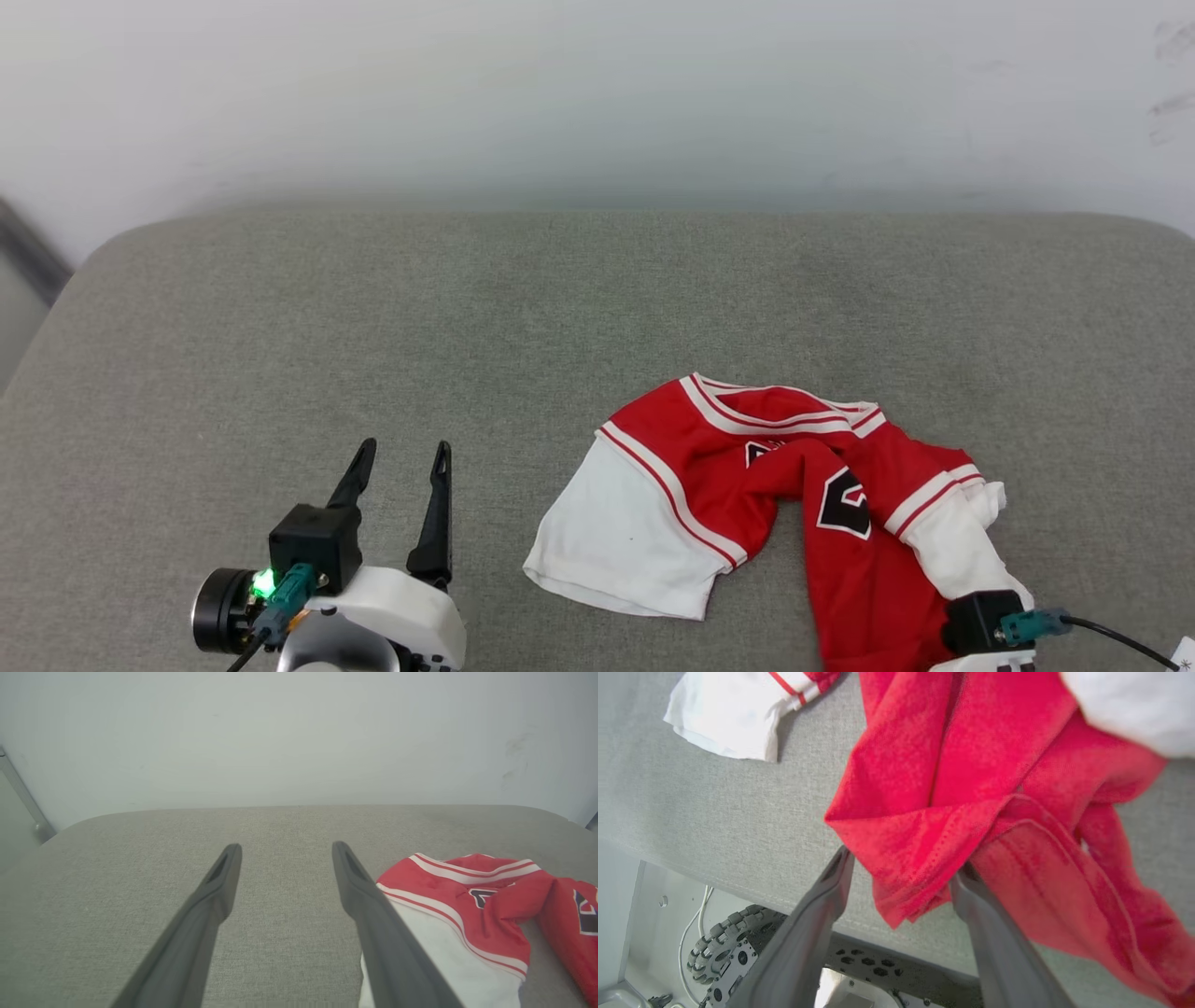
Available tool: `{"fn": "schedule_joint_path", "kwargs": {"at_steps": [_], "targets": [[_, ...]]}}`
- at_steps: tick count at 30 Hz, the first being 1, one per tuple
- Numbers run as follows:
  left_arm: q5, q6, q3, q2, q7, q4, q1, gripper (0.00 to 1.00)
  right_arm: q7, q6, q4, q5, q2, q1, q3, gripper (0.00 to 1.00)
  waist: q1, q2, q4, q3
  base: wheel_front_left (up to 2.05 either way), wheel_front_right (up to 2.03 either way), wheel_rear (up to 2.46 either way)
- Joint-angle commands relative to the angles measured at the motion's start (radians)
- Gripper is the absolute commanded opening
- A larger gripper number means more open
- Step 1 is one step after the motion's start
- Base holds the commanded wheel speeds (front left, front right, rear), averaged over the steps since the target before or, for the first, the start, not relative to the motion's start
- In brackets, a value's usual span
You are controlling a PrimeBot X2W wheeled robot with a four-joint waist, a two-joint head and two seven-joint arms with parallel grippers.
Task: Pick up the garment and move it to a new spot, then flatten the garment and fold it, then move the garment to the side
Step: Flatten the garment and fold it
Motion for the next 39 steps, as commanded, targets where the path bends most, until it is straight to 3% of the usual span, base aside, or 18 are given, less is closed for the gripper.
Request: {"fn": "schedule_joint_path", "kwargs": {"at_steps": [1,10,17,25,31,39], "targets": [[-0.005,0.006,0.005,0.008,0.002,-0.001,0.016,1.00,-0.042,0.000,-0.007,-0.006,-0.006,-0.017,0.008,1.00,0.0001,-0.0001,-0.003,-0.008,0.00,0.00,0.00],[-0.015,0.021,0.007,0.020,0.008,-0.014,0.050,1.00,-0.195,0.000,-0.212,-0.027,-0.036,0.017,-0.010,1.00,0.0001,-0.0001,-0.018,-0.039,0.00,0.00,0.00],[-0.019,0.023,0.005,0.021,0.006,-0.024,0.050,1.00,-0.214,0.000,-0.268,-0.048,-0.019,0.016,-0.137,1.00,0.0001,-0.0001,-0.024,-0.042,0.00,0.00,0.00],[-0.014,0.031,0.004,0.024,0.007,-0.036,0.036,1.00,-0.012,0.000,-0.127,-0.039,-0.077,-0.053,-0.319,1.00,0.0001,-0.0001,-0.020,-0.015,0.00,0.00,0.00],[-0.007,0.027,0.005,0.021,0.002,-0.041,0.007,1.00,0.072,0.000,0.013,-0.004,-0.131,-0.148,-0.314,1.00,0.0001,-0.0001,-0.006,0.043,0.00,0.00,0.00],[-0.002,0.017,0.001,0.008,-0.010,-0.031,-0.036,1.00,0.106,0.000,0.174,0.017,-0.134,-0.252,-0.268,1.00,0.0001,-0.0001,0.017,0.114,0.00,0.00,0.00]]}}
